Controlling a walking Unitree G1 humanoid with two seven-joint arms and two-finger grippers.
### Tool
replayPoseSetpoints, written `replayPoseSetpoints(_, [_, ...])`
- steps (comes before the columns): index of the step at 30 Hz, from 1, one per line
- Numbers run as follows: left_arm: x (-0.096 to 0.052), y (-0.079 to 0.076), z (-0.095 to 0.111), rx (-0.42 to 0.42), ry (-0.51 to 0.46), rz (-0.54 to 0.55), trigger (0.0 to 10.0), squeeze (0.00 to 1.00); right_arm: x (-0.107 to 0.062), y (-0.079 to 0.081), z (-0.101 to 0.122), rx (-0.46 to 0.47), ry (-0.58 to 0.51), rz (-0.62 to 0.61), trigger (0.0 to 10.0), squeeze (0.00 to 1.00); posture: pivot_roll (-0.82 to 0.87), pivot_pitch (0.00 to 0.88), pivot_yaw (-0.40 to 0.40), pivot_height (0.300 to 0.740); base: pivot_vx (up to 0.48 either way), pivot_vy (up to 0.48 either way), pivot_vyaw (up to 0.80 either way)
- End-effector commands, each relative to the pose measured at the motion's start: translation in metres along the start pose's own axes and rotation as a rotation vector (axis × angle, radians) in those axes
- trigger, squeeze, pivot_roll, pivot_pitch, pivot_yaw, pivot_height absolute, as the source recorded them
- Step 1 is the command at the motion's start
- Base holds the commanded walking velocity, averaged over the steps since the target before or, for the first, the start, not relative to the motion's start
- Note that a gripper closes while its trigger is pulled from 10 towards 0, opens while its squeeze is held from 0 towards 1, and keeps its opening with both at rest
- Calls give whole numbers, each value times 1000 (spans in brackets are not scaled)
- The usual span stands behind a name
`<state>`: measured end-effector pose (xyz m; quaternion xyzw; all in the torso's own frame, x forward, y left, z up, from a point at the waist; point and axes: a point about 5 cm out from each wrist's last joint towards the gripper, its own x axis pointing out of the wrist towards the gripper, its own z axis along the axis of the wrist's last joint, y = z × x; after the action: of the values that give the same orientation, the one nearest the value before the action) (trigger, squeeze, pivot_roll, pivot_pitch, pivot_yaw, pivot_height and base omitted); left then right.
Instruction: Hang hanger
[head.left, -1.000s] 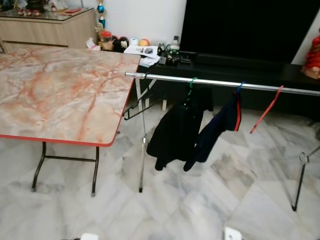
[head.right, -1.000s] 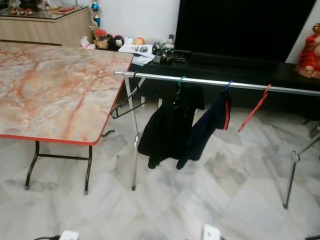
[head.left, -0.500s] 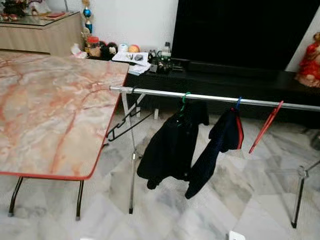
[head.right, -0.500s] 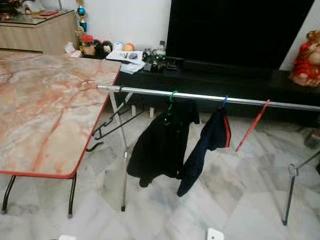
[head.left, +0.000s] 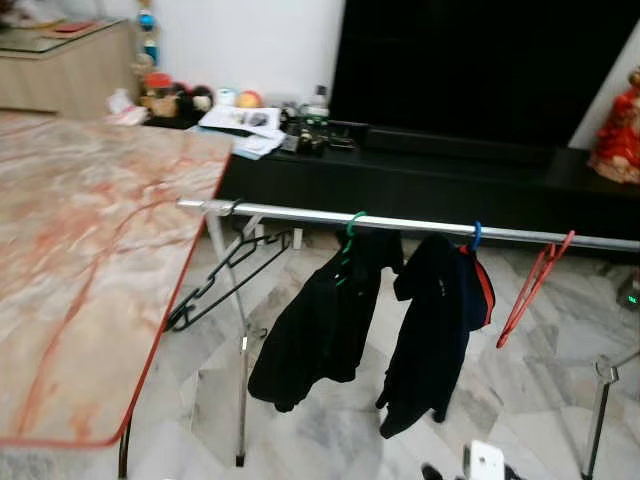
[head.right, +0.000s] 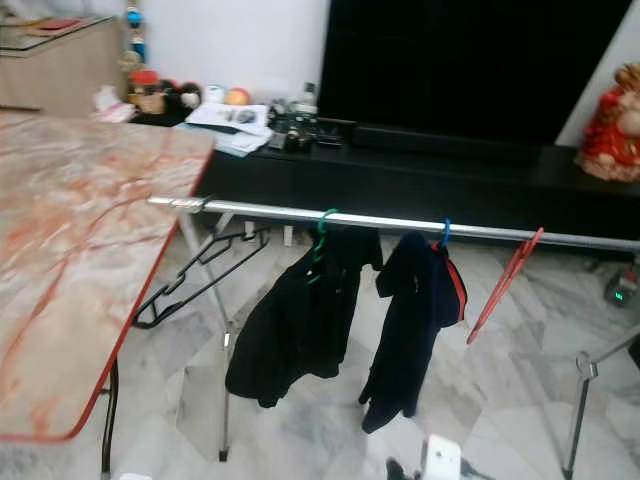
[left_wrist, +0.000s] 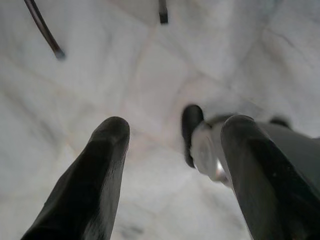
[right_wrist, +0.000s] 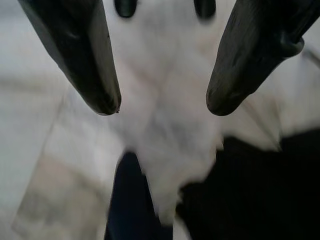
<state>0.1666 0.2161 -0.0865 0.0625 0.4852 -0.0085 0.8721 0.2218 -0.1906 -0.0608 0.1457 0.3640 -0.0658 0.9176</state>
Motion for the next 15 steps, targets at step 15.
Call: replayPoseSetpoints(15, [1,-20,-7,8,33,-35,10000,0,-3,23,82,-4,-507,87,10000,0,91,0,-85,740,0,0,0])
